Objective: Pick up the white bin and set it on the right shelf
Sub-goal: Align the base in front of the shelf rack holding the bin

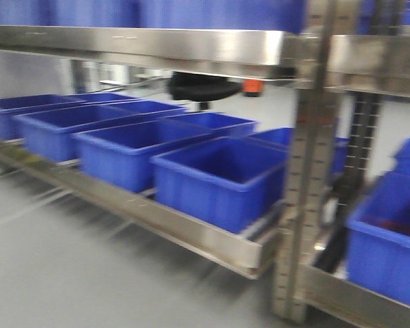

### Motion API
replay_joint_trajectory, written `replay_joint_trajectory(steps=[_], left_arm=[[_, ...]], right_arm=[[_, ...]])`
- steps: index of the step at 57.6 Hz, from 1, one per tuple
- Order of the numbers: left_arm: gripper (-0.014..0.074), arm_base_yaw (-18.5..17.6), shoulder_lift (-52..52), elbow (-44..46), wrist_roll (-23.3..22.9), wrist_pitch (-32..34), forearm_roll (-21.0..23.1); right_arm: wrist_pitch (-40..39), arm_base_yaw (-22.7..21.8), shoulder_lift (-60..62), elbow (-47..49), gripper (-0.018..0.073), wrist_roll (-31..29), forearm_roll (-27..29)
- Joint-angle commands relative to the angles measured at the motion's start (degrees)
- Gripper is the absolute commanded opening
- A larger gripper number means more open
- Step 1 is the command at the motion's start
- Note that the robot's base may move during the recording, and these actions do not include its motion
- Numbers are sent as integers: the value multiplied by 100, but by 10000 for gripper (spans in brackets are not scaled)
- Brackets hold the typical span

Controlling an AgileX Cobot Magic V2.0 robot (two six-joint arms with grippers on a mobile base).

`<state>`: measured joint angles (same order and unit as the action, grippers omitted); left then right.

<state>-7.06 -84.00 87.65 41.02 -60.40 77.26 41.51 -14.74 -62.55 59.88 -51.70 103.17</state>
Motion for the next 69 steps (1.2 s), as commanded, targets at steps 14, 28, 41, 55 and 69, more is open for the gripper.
replay_joint_trajectory(steps=[14,28,41,55,69], left_arm=[[-127,-323,271,197,358,-1555,674],[-127,-323,271,197,358,-1555,674],[-127,-323,271,197,358,-1555,674],[-127,-323,271,197,358,-1555,674],[-127,-323,271,197,358,-1555,674]], right_arm=[[1283,206,152,234,70,5,171],[1283,206,152,234,70,5,171],[1283,206,152,234,70,5,171],[1283,206,152,234,70,5,171],[1283,206,152,234,70,5,171]])
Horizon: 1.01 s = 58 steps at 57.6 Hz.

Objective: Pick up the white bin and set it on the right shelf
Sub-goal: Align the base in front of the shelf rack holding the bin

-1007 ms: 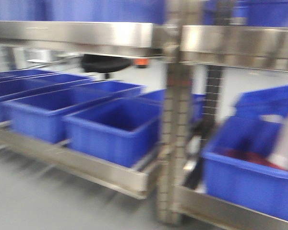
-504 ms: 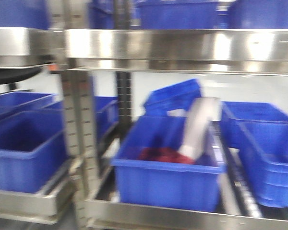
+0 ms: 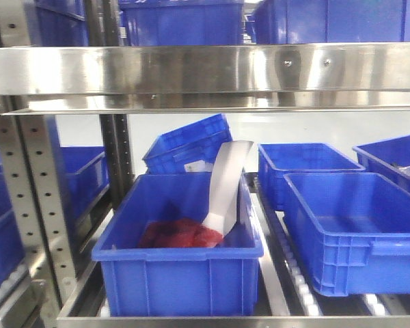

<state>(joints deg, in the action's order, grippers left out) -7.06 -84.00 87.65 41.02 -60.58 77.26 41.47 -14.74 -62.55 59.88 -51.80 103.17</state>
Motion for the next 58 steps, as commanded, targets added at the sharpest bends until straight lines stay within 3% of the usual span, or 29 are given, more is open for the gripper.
replay_joint_trajectory(steps=[1,58], left_arm=[[-127,-323,271,197,358,-1536,674],[-127,-323,271,197,358,-1536,674]], right_arm=[[1287,206,152,234,70,15,171],[1282,206,152,234,70,15,171]])
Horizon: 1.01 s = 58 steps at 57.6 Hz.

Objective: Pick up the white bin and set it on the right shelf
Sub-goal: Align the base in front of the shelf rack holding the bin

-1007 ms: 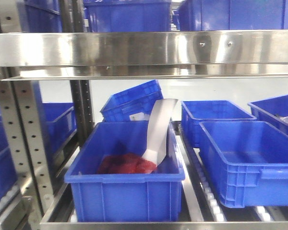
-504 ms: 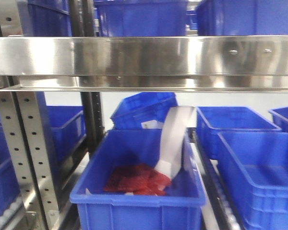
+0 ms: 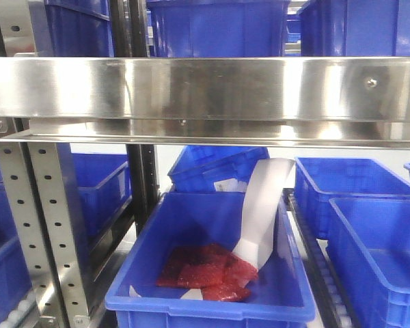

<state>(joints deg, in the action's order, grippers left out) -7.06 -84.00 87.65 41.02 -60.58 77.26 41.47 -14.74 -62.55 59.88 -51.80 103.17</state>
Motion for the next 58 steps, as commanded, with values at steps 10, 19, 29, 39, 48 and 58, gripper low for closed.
replay_joint_trajectory(steps=[10,19,29,39,48,58], left_arm=[[-127,-323,271,197,358,-1536,674],[-127,-323,271,197,358,-1536,674],[-127,-323,271,197,358,-1536,674],[-127,-323,271,197,358,-1536,674],[-127,-323,271,197,358,-1536,674],[-127,-323,271,197,358,-1536,674]], right_arm=[[1282,206,152,234,70,15,171],[1282,206,152,234,70,15,171],[1282,206,152,234,70,15,171],[1282,206,152,234,70,15,171],[1282,206,152,234,70,15,171],[1282,206,152,234,70,15,171]])
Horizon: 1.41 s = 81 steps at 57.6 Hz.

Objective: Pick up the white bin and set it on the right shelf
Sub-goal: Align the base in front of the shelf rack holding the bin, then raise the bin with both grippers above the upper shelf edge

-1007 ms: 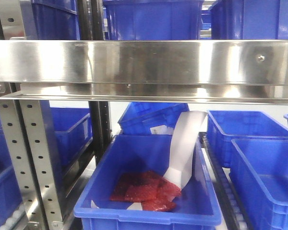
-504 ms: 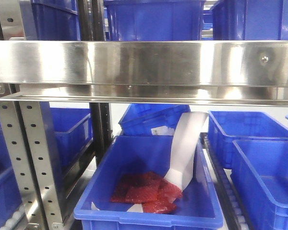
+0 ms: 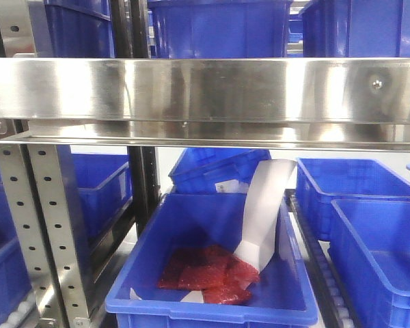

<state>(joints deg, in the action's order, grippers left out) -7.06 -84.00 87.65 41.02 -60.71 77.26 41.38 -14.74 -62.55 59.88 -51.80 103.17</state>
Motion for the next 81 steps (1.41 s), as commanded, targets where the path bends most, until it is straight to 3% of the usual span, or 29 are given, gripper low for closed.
replay_joint_trajectory(steps=[1,28,39,51,75,81], left_arm=[[-127,-323,271,197,358,-1523,686],[-127,-323,271,197,358,-1486,792],[-127,-313,271,197,358,-636,757],[-127,-313,62,197,369,330,716],[-123,-313,-799,304,420,639,712],[-57,-313,-941,446,425,639,689]], right_arm=[[1291,206,152,234,70,15,171],[1351,206,152,234,70,15,215],[1380,206,5,247,71,160,687],[1785,206,-576,466,71,192,670],[1758,558,-1623,578,71,-67,581],[1699,616,-1844,578,78,-121,581]])
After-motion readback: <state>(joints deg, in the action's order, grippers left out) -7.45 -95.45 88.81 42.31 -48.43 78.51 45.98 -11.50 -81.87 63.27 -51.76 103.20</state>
